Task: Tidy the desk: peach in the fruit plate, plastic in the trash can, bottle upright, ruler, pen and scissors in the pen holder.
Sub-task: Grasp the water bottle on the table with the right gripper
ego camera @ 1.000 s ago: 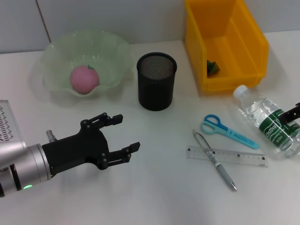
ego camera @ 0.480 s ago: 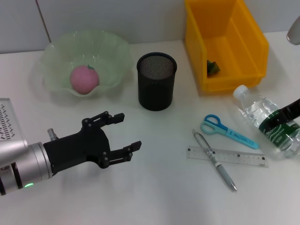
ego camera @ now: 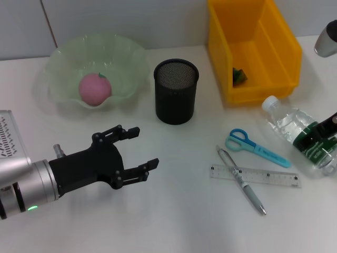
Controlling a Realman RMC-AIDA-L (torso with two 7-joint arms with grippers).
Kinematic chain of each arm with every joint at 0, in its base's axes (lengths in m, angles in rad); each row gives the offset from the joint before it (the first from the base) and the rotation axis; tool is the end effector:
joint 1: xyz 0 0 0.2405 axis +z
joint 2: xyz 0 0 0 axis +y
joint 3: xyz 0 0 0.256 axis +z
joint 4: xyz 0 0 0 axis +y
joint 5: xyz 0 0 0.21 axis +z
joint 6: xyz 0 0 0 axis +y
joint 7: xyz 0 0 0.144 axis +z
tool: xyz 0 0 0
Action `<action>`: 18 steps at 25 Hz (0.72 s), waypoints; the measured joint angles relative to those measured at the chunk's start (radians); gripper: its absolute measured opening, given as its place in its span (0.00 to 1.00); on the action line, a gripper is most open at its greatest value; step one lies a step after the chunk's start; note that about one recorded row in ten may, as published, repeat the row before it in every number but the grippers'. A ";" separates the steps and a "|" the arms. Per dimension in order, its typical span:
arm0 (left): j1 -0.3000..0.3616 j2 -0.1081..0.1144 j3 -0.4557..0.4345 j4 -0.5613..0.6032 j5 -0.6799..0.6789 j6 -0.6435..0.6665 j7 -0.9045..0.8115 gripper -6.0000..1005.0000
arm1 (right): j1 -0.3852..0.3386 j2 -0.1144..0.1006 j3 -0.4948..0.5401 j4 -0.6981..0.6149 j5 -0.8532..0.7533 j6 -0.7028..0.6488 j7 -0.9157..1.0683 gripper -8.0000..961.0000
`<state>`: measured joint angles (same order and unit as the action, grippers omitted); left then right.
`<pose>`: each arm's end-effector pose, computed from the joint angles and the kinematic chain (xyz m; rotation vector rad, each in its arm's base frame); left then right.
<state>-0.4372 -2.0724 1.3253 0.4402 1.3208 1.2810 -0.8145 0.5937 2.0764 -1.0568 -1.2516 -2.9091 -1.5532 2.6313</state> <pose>-0.2600 0.3050 -0.0692 -2.6570 -0.1945 -0.7317 0.2640 0.3637 0.0624 -2.1359 1.3047 -0.5644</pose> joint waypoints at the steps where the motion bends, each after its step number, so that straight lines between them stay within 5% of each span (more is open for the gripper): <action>1: 0.000 0.000 0.000 0.000 0.000 0.000 0.000 0.81 | 0.002 0.000 0.000 0.006 0.000 0.002 0.000 0.86; 18: -0.004 0.000 0.000 0.000 0.000 0.002 0.000 0.81 | 0.008 0.000 0.000 0.068 0.000 0.046 0.001 0.86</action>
<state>-0.4408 -2.0724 1.3252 0.4402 1.3207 1.2828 -0.8145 0.6014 2.0767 -1.0569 -1.1836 -2.9095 -1.5073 2.6326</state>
